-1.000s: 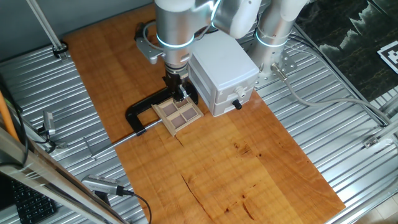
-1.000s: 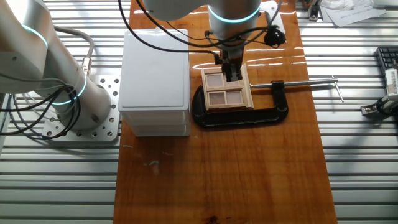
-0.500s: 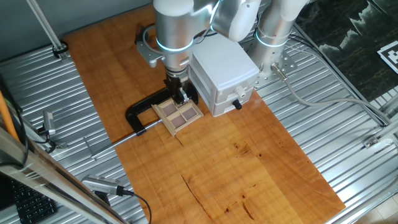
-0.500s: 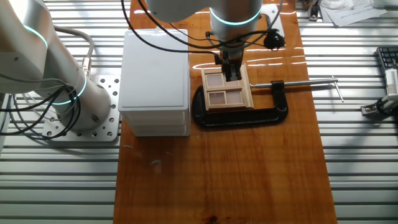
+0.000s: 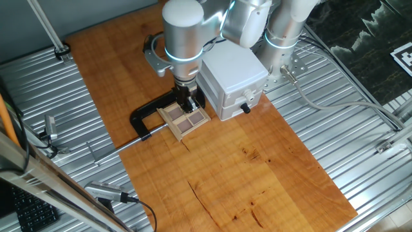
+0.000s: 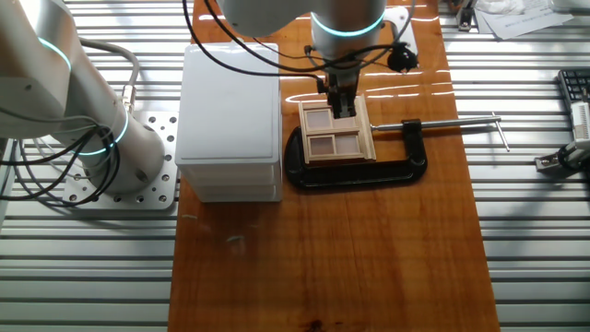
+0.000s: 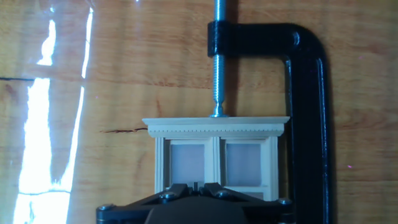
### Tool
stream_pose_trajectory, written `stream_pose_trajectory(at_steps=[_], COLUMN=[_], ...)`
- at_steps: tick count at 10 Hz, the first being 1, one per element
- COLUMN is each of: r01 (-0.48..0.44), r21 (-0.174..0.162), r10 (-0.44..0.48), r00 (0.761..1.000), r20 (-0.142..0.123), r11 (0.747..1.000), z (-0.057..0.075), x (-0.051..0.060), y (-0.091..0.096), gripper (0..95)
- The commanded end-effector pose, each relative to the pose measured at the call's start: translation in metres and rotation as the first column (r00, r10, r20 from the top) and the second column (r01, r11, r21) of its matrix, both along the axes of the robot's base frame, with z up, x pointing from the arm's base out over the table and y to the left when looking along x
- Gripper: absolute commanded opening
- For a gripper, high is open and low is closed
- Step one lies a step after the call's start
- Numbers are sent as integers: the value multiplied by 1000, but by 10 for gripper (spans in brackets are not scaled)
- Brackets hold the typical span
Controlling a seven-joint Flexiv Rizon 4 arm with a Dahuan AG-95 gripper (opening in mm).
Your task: Open a sliding window
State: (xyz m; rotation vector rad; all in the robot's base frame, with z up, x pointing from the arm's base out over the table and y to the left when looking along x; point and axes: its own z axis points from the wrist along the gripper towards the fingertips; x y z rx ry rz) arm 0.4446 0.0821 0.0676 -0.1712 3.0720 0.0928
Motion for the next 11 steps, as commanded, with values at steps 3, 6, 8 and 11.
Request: stream_pose_trajectory(at_steps=[3, 6, 8, 11], r01=[6, 9, 12, 30], r21=[-7, -9, -9, -12], r10=[-6, -10, -12, -30], r00=[1000, 1000, 1000, 999], r20=[-10, -17, -19, -17], r11=[1000, 1000, 1000, 999], z=[-4, -13, -17, -23], x=[3, 3, 4, 5], y=[-1, -4, -6, -7], gripper=[0, 0, 0, 0])
